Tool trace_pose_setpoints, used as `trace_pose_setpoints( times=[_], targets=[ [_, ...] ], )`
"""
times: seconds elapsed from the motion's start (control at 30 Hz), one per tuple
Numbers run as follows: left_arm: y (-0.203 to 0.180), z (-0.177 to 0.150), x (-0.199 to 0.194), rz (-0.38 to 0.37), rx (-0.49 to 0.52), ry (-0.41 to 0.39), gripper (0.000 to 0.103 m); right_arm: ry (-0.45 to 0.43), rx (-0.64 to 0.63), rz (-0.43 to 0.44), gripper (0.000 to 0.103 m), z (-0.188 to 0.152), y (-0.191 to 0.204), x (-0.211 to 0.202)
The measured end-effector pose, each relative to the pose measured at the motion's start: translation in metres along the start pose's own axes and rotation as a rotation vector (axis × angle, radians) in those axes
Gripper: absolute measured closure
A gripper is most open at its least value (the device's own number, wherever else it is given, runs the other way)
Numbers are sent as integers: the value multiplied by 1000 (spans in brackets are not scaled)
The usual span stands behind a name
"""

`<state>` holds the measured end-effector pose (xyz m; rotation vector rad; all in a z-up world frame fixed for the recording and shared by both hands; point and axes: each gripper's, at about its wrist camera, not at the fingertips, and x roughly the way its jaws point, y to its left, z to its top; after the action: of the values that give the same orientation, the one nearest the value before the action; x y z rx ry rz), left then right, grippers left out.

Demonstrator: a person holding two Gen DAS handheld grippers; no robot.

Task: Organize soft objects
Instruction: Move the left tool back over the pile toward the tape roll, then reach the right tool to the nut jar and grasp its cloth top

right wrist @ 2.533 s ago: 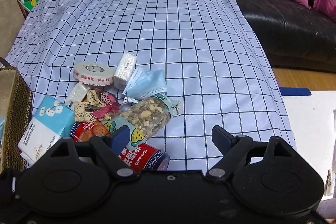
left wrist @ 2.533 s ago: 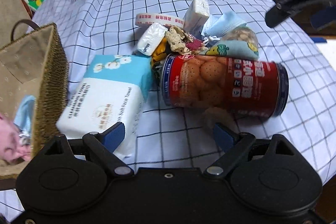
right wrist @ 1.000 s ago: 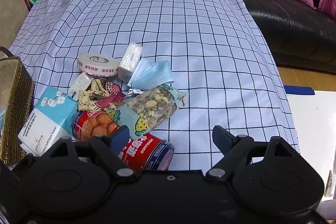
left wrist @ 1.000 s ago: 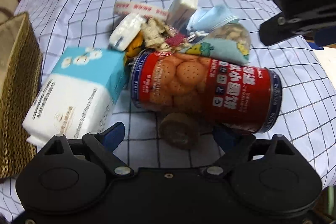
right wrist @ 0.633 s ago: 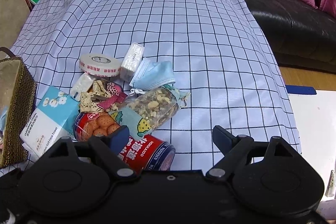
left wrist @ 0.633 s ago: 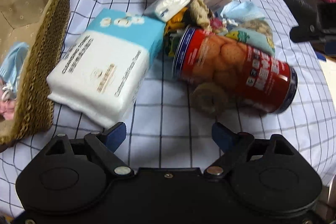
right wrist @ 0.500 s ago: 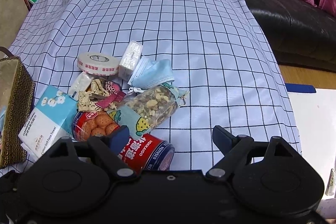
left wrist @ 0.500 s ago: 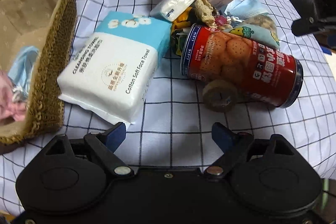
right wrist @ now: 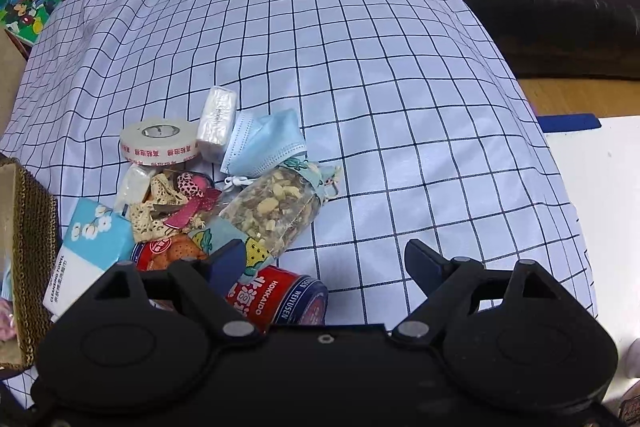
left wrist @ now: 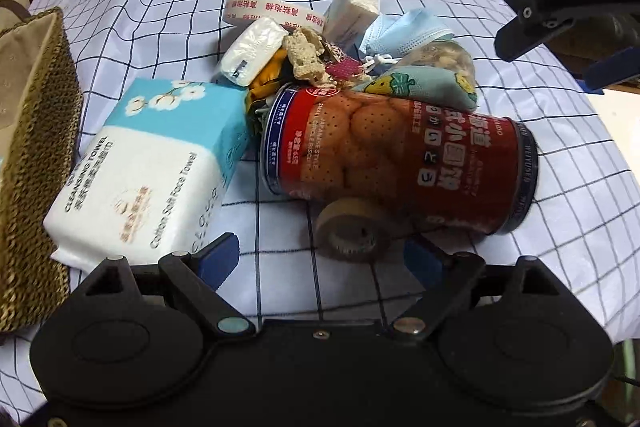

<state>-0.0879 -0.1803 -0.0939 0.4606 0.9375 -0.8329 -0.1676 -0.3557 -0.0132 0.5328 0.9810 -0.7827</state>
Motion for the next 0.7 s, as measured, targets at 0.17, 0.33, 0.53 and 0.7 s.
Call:
trace_pose_setpoints(
  times=[0.17,0.33,0.53,0.7],
  targets=[
    [2,2,7,-22,-25,14,61,-16,-34,-11,17,-1,4,0],
    [10,-2,2,-91,-71,53,61,-13,-43,-4,17,-2,5,-1],
    [17,-12,-30,-113,-74,67,61,-18,-47,4,17,-3,5,-4],
    [22,-28,-27,-71,-35,172,60,-12,-53,5,17,-5,8,-6]
  ],
)
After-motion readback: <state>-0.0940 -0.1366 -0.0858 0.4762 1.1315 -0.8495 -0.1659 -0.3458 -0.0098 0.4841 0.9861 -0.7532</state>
